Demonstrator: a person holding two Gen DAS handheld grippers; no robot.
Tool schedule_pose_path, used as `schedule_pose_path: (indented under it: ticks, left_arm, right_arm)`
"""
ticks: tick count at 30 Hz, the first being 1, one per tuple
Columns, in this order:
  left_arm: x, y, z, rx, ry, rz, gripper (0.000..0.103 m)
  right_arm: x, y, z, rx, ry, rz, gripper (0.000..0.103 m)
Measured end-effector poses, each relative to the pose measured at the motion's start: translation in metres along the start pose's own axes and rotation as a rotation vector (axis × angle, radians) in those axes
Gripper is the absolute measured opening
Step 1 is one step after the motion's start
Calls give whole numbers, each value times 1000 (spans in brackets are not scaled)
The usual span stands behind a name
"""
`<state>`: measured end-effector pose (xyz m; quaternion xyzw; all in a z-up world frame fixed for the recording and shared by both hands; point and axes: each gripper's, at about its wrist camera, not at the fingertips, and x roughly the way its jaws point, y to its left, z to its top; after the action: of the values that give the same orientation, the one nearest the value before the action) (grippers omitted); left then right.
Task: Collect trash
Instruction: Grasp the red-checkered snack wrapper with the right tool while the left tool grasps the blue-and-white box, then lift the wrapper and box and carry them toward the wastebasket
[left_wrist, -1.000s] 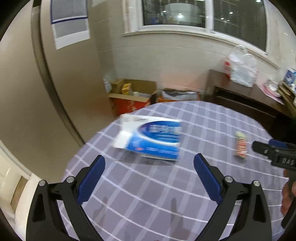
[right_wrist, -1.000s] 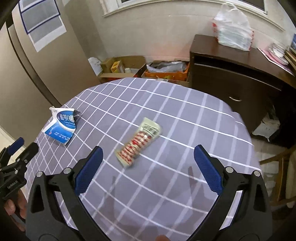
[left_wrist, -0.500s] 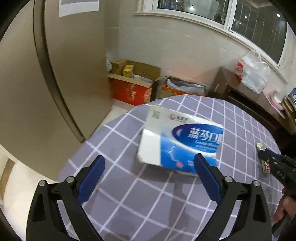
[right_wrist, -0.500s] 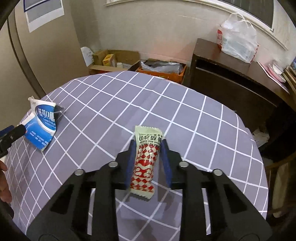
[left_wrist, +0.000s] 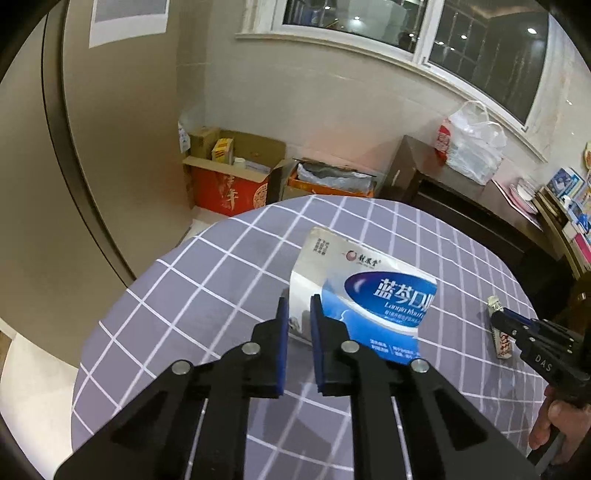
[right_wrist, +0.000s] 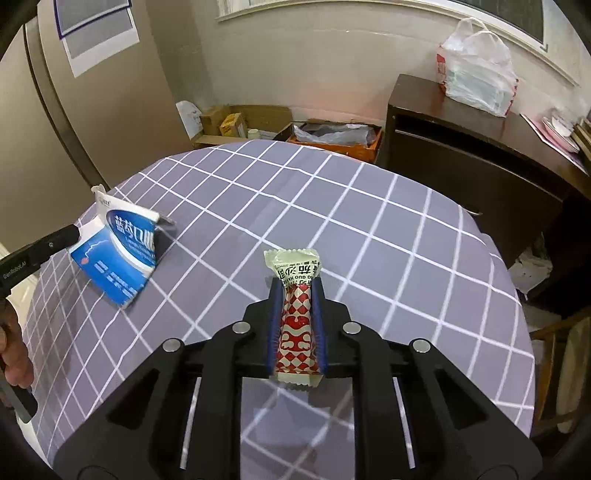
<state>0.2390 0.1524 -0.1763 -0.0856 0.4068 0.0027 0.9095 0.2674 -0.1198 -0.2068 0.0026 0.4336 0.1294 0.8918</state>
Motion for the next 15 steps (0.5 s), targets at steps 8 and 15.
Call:
schedule_pose_path:
  ticks: [8, 15]
  left_arm:
    - [-28, -35, -4, 48, -32, -66, 7]
    - [-38, -80, -14, 162, -2, -143, 9]
  right_arm:
    - [-33, -20, -11, 34, -38, 13, 16]
    - [-51, -42, -23, 69, -53, 8, 16]
